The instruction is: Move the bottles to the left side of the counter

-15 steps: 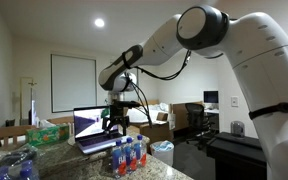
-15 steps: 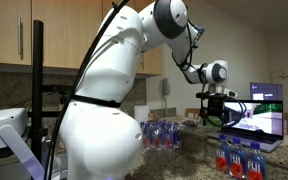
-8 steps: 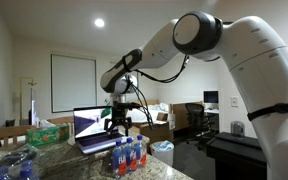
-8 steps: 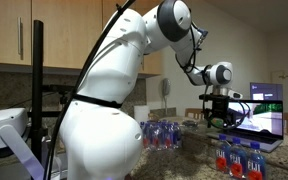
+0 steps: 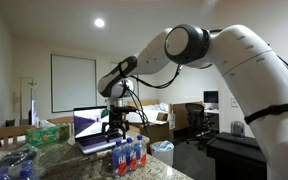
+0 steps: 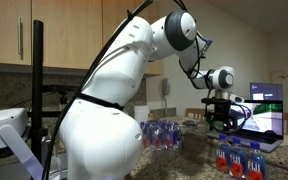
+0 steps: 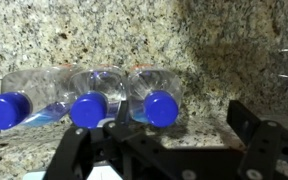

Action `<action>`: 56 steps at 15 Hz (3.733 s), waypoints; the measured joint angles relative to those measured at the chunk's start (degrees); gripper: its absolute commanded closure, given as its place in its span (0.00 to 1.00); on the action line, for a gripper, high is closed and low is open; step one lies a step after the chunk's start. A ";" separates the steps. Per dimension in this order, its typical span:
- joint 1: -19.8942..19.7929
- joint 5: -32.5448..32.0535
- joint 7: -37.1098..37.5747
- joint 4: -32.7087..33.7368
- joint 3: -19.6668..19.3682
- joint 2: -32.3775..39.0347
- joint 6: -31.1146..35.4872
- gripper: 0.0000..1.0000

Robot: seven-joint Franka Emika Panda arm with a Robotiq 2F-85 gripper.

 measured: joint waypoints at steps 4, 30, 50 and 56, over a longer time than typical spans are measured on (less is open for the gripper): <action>0.03 0.00 2.42 2.51 -0.26 1.98 -0.55 0.00; 0.56 -0.64 5.91 6.22 -1.31 4.57 -5.21 0.75; 1.25 -1.06 5.90 8.11 -0.66 4.44 -9.06 0.86; 2.92 -1.04 5.90 9.56 0.44 4.47 -9.06 0.86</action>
